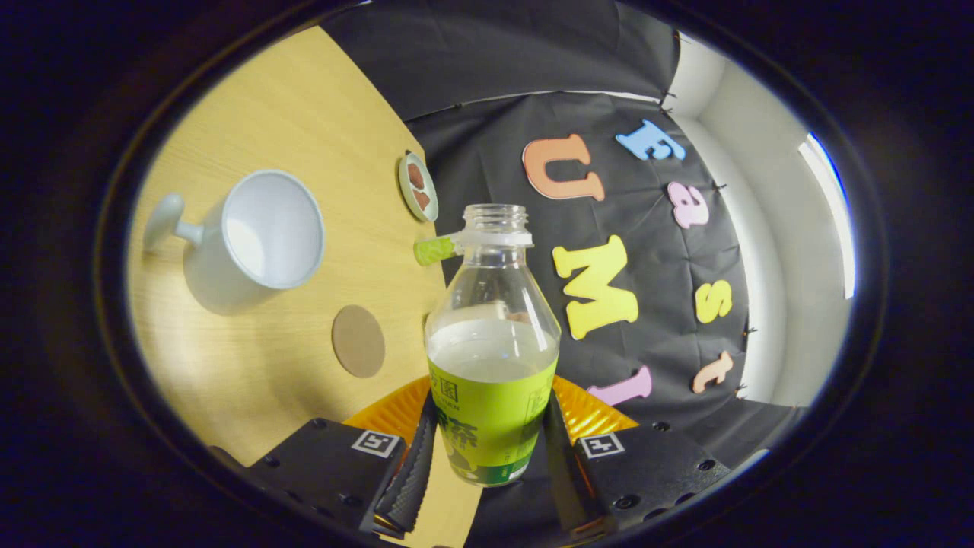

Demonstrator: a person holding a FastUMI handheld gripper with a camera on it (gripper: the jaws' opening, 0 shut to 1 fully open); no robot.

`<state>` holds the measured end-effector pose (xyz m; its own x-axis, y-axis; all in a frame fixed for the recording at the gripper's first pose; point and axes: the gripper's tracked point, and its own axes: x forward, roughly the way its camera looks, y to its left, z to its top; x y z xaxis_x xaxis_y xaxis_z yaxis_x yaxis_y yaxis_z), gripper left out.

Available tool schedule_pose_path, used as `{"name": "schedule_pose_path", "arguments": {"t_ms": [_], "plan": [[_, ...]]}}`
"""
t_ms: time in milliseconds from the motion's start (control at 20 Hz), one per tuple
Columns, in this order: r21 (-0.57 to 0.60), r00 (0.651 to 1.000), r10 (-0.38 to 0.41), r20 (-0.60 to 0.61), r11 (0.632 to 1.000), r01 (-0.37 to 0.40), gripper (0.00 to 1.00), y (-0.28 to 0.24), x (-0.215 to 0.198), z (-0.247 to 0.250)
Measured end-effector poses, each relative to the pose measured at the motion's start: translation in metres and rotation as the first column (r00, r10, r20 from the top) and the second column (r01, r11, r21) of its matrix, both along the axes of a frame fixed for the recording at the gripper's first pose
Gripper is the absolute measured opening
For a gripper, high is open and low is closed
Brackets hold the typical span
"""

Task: Take the bottle from table, then pour the juice into the cup, finally place the bottle on the coaster

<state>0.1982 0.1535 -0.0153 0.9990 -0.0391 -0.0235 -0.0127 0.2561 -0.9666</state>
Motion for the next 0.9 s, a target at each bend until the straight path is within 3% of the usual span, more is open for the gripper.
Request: {"name": "schedule_pose_path", "arguments": {"t_ms": [500,900], "plan": [[-0.223,0.995,0.016,0.094,0.975,0.006,0.71,-0.003,0.002,0.02],[-0.326,0.99,0.042,0.133,0.945,0.004,0.71,-0.002,0.0,0.032]]}}
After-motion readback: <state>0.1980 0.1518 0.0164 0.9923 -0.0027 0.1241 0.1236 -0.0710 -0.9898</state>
